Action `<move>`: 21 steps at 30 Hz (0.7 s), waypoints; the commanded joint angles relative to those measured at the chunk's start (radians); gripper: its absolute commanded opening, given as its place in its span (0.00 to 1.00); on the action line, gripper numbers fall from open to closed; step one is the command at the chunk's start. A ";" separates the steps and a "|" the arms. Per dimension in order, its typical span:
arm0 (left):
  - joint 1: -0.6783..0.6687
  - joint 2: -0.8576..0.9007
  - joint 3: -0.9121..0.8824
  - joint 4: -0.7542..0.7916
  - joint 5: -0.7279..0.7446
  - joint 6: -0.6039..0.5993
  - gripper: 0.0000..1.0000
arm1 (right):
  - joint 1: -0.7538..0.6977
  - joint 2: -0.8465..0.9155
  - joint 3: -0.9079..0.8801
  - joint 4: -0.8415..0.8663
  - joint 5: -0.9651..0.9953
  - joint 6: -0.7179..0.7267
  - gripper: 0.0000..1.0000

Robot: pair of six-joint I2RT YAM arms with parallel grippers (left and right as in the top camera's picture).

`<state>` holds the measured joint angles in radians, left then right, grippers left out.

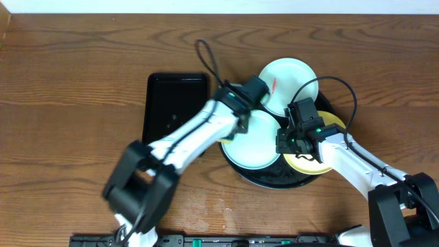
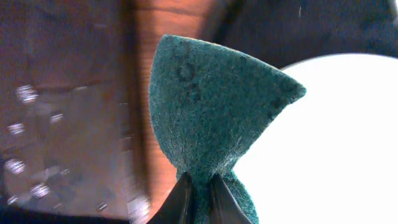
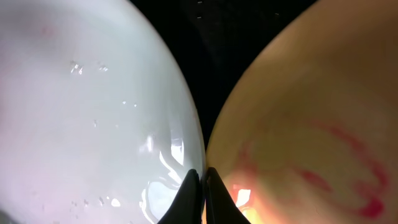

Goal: Clean dirty plates on tray and stack at the side
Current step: 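Scrub the held pale green plate with the sponge in left gripper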

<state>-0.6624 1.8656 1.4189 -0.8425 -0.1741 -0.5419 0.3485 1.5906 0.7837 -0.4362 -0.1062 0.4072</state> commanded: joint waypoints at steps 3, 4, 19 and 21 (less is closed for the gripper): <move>0.149 -0.119 0.021 -0.066 0.052 0.026 0.07 | -0.007 0.018 -0.013 -0.021 0.045 -0.062 0.01; 0.183 -0.122 0.019 -0.076 0.052 0.043 0.07 | -0.007 0.018 -0.013 -0.020 0.045 -0.073 0.01; 0.428 -0.065 -0.141 0.050 0.214 0.185 0.33 | -0.008 0.018 0.243 -0.232 0.053 -0.217 0.01; 0.437 -0.081 -0.129 0.043 0.243 0.190 0.49 | -0.007 0.018 0.294 -0.272 0.064 -0.229 0.01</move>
<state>-0.2424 1.8133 1.2667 -0.7956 0.0212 -0.3801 0.3481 1.6096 1.0012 -0.6857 -0.0696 0.2314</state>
